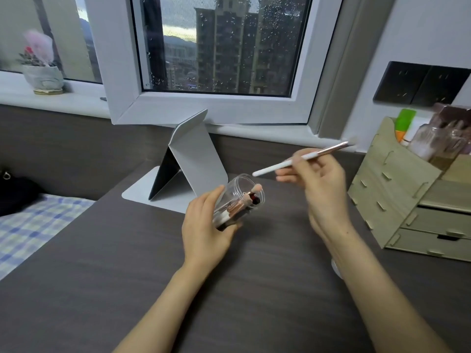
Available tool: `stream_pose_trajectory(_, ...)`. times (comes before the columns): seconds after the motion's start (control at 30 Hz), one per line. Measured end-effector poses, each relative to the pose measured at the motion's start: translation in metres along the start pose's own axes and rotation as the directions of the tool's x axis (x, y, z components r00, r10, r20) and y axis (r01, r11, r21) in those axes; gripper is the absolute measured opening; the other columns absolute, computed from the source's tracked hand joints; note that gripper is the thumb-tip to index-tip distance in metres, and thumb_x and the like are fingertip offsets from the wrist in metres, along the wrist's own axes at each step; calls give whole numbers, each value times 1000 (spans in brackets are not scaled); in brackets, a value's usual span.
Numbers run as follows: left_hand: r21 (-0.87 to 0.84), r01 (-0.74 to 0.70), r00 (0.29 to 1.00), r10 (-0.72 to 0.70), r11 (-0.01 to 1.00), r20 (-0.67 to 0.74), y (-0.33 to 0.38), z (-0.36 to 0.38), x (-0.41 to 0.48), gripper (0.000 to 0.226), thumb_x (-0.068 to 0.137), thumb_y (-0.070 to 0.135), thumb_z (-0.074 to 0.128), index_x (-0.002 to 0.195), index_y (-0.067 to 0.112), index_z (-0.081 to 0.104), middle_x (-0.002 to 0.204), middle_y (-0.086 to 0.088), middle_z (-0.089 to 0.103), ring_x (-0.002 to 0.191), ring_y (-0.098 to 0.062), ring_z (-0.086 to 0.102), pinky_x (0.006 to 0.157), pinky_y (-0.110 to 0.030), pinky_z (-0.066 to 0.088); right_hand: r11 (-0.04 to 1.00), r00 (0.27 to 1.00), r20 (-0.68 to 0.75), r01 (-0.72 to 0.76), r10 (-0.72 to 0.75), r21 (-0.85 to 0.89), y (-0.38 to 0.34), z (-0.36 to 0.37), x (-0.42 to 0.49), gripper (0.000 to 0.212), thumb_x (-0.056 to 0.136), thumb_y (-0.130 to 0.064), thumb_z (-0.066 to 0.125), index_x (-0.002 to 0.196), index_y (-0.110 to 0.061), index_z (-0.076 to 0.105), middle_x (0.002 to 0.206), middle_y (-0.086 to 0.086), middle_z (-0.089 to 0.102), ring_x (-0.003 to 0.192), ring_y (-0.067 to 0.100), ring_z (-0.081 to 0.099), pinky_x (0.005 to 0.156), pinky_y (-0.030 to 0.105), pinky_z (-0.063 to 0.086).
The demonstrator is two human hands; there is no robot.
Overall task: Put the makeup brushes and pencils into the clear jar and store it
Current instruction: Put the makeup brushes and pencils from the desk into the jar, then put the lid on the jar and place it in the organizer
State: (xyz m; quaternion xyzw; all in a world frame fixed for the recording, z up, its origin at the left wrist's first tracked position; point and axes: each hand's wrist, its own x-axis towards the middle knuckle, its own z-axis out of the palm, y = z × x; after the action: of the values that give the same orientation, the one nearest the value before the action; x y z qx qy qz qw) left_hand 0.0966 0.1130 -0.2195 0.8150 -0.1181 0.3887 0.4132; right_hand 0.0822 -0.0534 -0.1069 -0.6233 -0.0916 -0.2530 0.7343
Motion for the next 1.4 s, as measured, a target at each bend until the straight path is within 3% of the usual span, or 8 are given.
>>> stream_pose_trajectory(0.3, 2, -72, 994, 72, 997, 79, 2, 0, -4, 78, 54, 28, 82, 123, 26, 45, 110, -1, 63, 102, -13, 49, 85, -14, 30, 794, 952, 299, 126, 72, -594, 23, 12, -22, 18, 84, -13, 62, 85, -28, 70, 86, 4, 76, 83, 22, 70, 81, 36, 55)
stream_pose_trajectory(0.57, 11, -54, 997, 54, 998, 56, 2, -1, -3, 83, 50, 23, 89, 122, 23, 48, 110, -3, 64, 101, -13, 48, 84, -12, 29, 925, 981, 170, -18, 88, -379, 9, -29, -19, 21, 88, 4, 55, 101, -9, 66, 89, 4, 70, 78, -5, 65, 72, 14, 54)
stream_pose_trajectory(0.63, 16, -42, 998, 41, 999, 52, 1, -1, -3, 83, 50, 23, 89, 123, 24, 48, 112, -3, 63, 102, -14, 48, 84, -14, 30, 775, 987, 96, -38, 127, -630, 11, -62, -16, 18, 87, -6, 60, 103, -11, 68, 99, 5, 71, 86, 3, 64, 79, 19, 52)
stream_pose_trajectory(0.77, 9, -25, 998, 24, 1000, 64, 3, 0, -4, 82, 51, 23, 89, 124, 19, 52, 115, -3, 63, 104, -20, 51, 86, -17, 30, 212, 860, 31, -90, 510, -973, 24, -134, -26, 56, 77, -37, 71, 127, -19, 55, 132, 1, 58, 121, 16, 53, 102, 31, 42)
stream_pose_trajectory(0.9, 20, -54, 995, 52, 998, 84, 8, 1, -6, 82, 50, 21, 90, 123, 16, 52, 112, -6, 63, 102, -20, 50, 86, -19, 31, 35, 794, 9, -16, 608, -999, 34, -159, -51, 75, 72, -47, 71, 138, -27, 41, 141, 0, 47, 130, 23, 41, 107, 34, 35)
stream_pose_trajectory(1.03, -5, -74, 990, 74, 997, 116, 16, 0, -8, 82, 48, 19, 91, 121, 16, 53, 111, -5, 63, 102, -14, 47, 86, -19, 31, 176, 882, 99, 19, 461, -984, 36, -151, -62, 69, 73, -41, 72, 135, -27, 44, 136, -3, 50, 126, 19, 44, 105, 31, 36)
stream_pose_trajectory(1.2, -52, -22, 972, 34, 998, 233, 29, -6, -11, 84, 48, 28, 90, 123, 25, 53, 113, 17, 53, 107, -16, 53, 87, -28, 38, 846, 938, 160, -192, 307, -498, 8, -110, -63, 54, 77, -8, 73, 124, -26, 53, 118, -8, 59, 105, 8, 61, 83, 17, 53)
stream_pose_trajectory(1.4, -102, -44, 922, 80, 994, 380, 50, -16, -11, 84, 47, 44, 79, 125, 31, 52, 111, 25, 52, 104, -7, 53, 86, -24, 39, 945, 932, 321, -64, 171, -319, -13, -82, -57, 55, 76, 2, 71, 120, -27, 54, 119, -8, 60, 109, -2, 58, 77, 11, 52)
